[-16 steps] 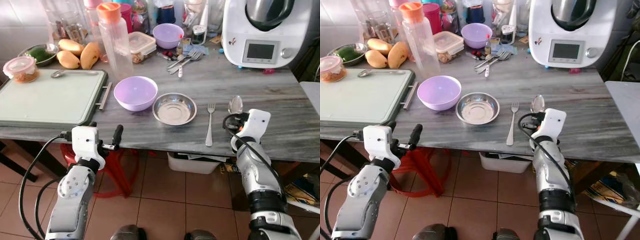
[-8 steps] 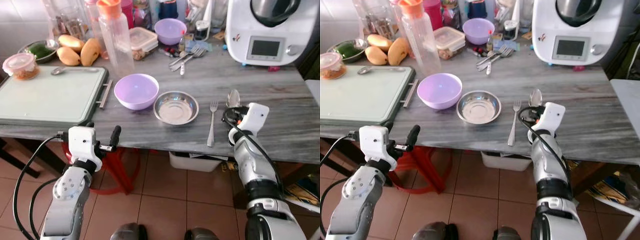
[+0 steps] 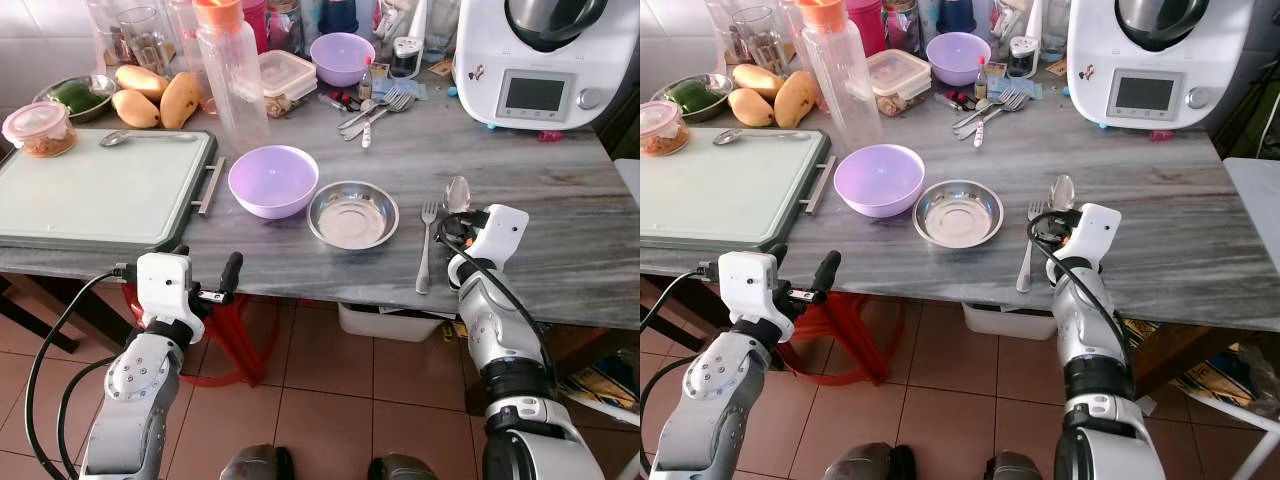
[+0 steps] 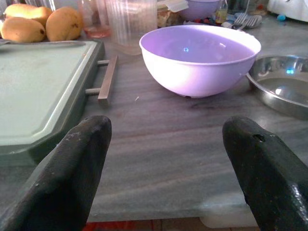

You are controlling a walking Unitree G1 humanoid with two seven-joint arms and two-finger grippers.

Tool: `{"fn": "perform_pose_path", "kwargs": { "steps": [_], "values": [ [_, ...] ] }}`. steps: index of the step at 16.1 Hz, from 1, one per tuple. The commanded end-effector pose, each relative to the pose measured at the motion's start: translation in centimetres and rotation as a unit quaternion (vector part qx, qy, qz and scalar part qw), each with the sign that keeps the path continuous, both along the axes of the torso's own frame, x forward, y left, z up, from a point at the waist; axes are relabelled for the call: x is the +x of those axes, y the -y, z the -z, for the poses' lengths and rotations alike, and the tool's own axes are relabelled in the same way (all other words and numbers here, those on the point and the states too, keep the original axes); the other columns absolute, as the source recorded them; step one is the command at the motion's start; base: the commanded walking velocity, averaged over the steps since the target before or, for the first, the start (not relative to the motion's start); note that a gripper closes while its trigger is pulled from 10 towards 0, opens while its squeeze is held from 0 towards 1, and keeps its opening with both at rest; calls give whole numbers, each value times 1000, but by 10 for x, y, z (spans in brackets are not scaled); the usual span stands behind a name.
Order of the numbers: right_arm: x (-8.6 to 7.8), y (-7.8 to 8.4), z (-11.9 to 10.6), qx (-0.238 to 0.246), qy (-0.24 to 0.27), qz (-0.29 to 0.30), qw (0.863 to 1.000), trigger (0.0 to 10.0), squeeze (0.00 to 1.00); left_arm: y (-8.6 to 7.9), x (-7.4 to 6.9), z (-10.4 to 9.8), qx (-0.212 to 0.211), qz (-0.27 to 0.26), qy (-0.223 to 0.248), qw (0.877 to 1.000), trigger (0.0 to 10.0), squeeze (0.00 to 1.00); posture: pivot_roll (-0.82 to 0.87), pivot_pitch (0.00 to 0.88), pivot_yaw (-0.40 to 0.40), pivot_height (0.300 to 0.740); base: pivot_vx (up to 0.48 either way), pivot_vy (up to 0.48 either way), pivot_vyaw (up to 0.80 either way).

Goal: Setting the table

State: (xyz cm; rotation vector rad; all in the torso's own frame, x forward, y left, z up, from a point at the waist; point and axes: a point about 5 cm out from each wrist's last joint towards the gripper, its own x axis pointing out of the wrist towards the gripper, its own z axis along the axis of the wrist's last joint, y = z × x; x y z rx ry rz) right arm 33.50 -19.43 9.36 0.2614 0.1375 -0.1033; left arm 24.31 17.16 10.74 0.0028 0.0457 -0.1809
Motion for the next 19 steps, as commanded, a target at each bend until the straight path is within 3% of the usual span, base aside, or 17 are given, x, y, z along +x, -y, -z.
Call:
{"fn": "perform_pose_path", "kwargs": {
  "steps": [1, 5, 14, 15, 16, 17, 18, 19],
  "values": [
    [-9, -5, 19, 10, -42, -6, 999, 10000, 0, -2, -2, 0, 3, 2, -4, 1000, 10000, 0, 60, 99, 72, 740, 0, 0, 0],
    [-25, -3, 26, 6, -51, 0, 999, 10000, 0, 2, -1, 1, -1, 5, -5, 1000, 10000, 0, 50, 97, 69, 740, 0, 0, 0],
    [-33, 5, 34, 5, -77, 26, 997, 10000, 0, 4, 0, 2, -4, 9, -7, 1000, 10000, 0, 48, 93, 67, 740, 0, 0, 0],
    [-33, 4, 34, 6, -77, 26, 997, 10000, 639, 3, 1, 2, -4, 10, -8, 1000, 10000, 0, 48, 91, 69, 740, 0, 0, 0],
    [-32, 4, 34, 6, -78, 28, 997, 10000, 635, 4, 1, 2, -4, 10, -7, 1000, 10000, 0, 48, 91, 69, 740, 0, 0, 0],
    [-32, 4, 34, 9, -78, 30, 996, 10000, 847, 4, 1, 2, -4, 11, -8, 1000, 10000, 0, 48, 90, 70, 740, 0, 0, 0],
    [-32, 4, 34, 9, -78, 30, 996, 10000, 847, 4, 1, 2, -4, 12, -8, 1000, 10000, 0, 49, 91, 70, 740, 0, 0, 0],
    [-33, 4, 34, 10, -79, 30, 996, 10000, 1000, 5, 1, 2, -4, 12, -8, 1000, 10000, 0, 50, 90, 69, 740, 0, 0, 0]
  ]
}}
